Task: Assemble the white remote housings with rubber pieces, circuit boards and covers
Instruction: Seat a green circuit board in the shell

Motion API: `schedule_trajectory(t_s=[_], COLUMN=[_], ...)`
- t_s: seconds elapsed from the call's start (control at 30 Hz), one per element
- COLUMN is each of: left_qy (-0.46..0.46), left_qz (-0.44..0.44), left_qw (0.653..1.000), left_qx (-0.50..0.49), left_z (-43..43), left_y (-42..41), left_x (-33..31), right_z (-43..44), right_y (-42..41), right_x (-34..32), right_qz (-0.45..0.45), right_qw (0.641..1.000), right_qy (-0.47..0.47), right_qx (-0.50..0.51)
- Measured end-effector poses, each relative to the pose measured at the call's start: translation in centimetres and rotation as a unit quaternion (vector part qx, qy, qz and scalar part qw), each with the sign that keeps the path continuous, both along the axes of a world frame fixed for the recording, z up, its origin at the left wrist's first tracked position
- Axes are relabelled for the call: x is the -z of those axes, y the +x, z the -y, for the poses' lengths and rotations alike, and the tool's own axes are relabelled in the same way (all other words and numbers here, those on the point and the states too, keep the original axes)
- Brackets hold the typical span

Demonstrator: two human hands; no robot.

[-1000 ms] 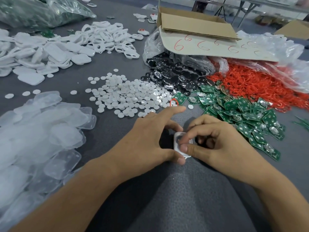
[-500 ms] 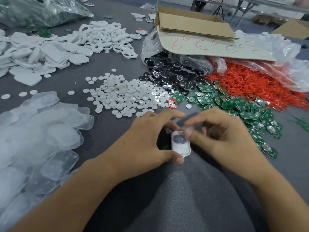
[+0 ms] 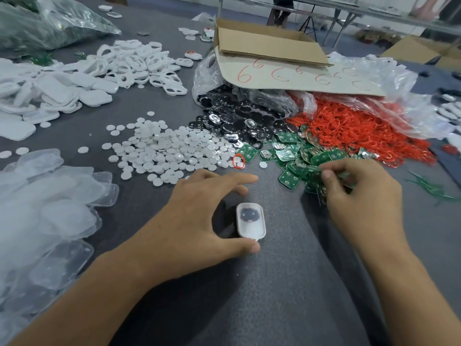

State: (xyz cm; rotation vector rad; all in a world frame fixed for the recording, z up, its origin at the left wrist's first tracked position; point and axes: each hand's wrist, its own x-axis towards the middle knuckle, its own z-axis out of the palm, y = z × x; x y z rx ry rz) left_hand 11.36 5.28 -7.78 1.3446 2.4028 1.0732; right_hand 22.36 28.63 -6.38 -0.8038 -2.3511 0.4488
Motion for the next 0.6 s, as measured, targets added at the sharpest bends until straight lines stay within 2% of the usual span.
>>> schedule_trajectory(t_s=[0.07,0.13,0.27,0.33,0.47,0.6], left_qy=[0.037,0.105,0.221,0.231,0.242,0.232], left_qz=[-0.002,0.014,0.15,0.206,0.248,0.24], left_qw=[0.999,0.992,0.962,0.95,0.937,0.94], left_qx=[-0.025,-0.064,-0.06,-0.033,-0.036,-0.073], left_z=[-0.2,-0.5,-0.9,-0.9,-1.0,-1.0], left_y=[0.0,0.1,0.2,0.3,0.2,-0.1], left_x=[0.2,0.2,-0.4,-0.7,-0.5,-0.1], right_z=[0.6,1.8,5.2,5.9,5.9,5.9], right_y=[-0.2,-0.6,-1.3,-1.6,-1.8,-1.9], right_x=[-0.2,-0.4,0.0,0.4,0.7,0.9], right_qz=[-0.078,-0.153,-0.184,-0.173,-0.163,-0.168], right_qw=[0.997,0.976,0.877,0.859,0.855,0.867], right_qy=[-0.014,-0.117,-0.35,-0.371,-0.385,-0.368], right_qx=[-0.018,-0.1,-0.274,-0.306,-0.307,-0.292])
